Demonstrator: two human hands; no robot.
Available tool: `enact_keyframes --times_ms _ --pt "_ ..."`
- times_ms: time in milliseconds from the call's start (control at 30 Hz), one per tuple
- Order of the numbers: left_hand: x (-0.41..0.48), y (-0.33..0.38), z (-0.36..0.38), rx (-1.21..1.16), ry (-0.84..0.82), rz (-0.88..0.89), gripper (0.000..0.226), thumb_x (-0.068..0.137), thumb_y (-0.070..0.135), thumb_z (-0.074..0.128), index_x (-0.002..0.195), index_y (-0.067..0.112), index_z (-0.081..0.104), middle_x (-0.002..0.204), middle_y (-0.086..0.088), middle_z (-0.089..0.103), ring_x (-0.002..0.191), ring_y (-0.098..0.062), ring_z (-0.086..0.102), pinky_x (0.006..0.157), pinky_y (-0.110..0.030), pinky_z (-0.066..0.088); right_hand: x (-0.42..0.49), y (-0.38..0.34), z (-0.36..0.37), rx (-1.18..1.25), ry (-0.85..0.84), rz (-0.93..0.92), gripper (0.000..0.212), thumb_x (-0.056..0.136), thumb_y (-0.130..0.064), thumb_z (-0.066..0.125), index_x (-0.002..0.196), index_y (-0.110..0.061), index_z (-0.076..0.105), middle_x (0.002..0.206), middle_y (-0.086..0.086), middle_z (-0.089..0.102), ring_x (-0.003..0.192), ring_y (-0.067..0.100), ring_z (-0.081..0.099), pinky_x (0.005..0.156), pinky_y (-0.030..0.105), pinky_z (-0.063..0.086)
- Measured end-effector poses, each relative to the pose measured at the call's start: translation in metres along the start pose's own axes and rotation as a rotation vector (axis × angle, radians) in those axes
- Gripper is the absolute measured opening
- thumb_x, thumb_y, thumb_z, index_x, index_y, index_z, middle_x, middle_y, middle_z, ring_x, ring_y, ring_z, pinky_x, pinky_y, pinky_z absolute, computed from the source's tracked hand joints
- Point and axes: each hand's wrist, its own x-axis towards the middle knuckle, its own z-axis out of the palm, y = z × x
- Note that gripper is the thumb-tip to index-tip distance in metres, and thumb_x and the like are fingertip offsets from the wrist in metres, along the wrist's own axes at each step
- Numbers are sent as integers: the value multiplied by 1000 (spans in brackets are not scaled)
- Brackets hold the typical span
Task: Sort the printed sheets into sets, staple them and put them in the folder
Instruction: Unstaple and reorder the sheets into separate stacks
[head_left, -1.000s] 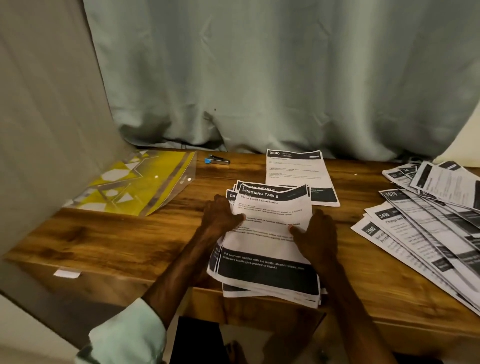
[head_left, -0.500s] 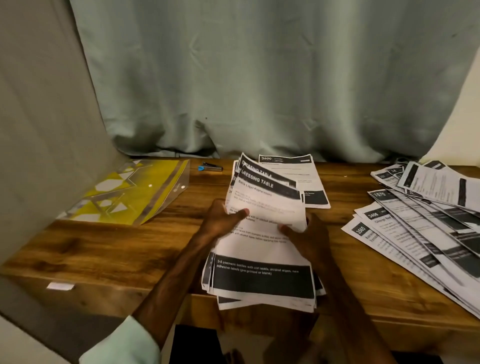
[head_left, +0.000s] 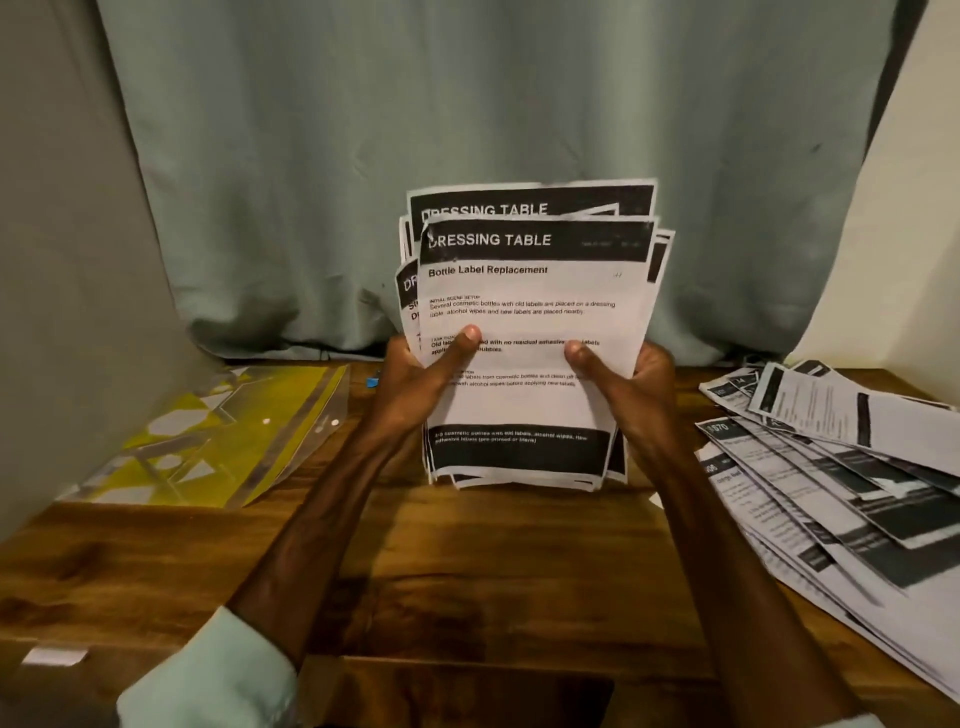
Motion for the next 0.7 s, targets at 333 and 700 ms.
enact_keyframes --times_ms 333,700 --pt "-7 -25 8 -36 42 -92 47 80 31 84 119 15 63 101 5 77 88 -8 75 67 -20 59 -10 20 -8 6 56 28 34 82 -25 81 111 -26 65 97 -12 77 90 13 76 67 28 61" --pt "-9 6 20 -83 83 -26 16 92 26 74 104 18 67 82 11 78 76 -3 74 59 -14 54 -6 7 1 -16 69 -56 32 84 -27 79 113 -24 65 105 -7 77 95 10 74 76 29 62"
